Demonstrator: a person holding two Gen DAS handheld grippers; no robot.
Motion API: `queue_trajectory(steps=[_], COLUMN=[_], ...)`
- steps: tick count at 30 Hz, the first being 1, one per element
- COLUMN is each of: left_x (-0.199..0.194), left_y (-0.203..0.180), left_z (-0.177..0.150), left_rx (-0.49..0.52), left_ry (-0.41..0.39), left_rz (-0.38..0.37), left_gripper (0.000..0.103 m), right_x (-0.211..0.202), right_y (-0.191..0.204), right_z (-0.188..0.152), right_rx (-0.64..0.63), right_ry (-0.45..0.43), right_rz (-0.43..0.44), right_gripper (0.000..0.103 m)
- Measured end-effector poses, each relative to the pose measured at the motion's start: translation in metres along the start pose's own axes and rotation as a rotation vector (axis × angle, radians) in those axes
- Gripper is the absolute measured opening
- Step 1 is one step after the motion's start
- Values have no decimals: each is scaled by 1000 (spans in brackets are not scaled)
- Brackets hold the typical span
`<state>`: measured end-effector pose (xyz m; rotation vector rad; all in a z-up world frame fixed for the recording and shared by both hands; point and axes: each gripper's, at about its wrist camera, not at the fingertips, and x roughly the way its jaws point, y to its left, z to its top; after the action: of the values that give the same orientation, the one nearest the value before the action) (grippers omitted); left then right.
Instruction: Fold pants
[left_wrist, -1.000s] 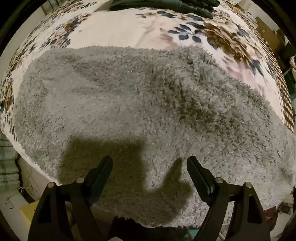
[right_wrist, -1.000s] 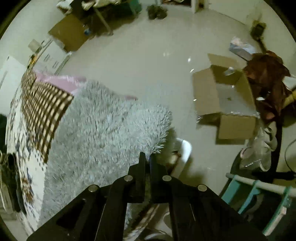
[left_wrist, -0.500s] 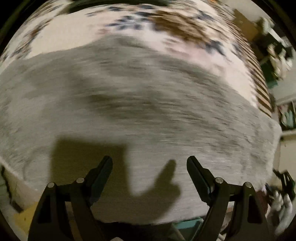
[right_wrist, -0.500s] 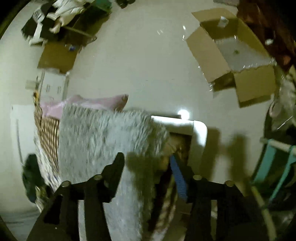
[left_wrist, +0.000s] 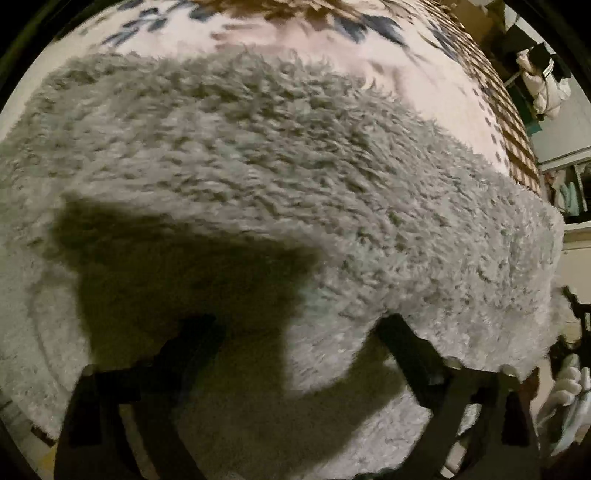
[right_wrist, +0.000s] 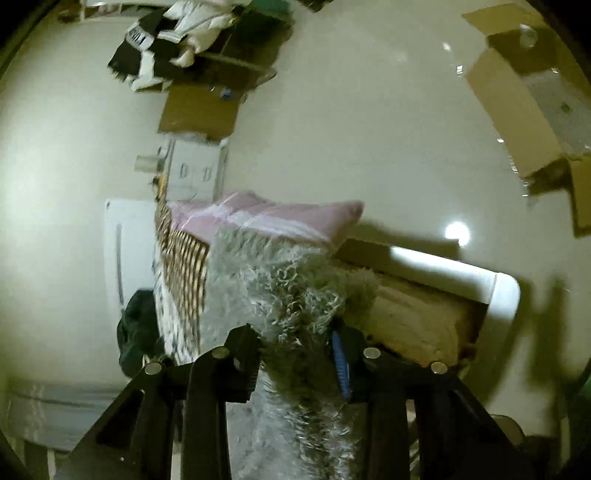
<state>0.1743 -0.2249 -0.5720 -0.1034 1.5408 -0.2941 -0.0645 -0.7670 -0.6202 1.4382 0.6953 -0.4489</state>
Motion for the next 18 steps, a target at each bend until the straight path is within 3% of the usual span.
queue_trajectory(steps=[2,3,10,12,14,15,18], left_x=[7,9,27,31,31,33,7], left_y=[0,-1,-29,-37,-41,-49,-45], left_z=[5,8,26,25,26,25,17], left_rx=[-13,-15,-18,-20,-22,-27,-50], left_ry=[6,11,29,24,30,31,6], left_rz=[36,46,141,156,156,152,113], left_gripper=[103,103,103,103,103,103,103], right_x=[18,26,45,49,48,44,23], right_y=[-4,-6,-34,-36,-34,-34,-25], right_z=[-1,-1,9,6,2,2,-1], right_rx=[-16,-10,89,65,36,46,73], right_ry=[68,90,74,91,86,66,3], right_rz=[-48,-63,-56,-106,-132,-125,-64], right_gripper=[61,66,67,61,27,20,17])
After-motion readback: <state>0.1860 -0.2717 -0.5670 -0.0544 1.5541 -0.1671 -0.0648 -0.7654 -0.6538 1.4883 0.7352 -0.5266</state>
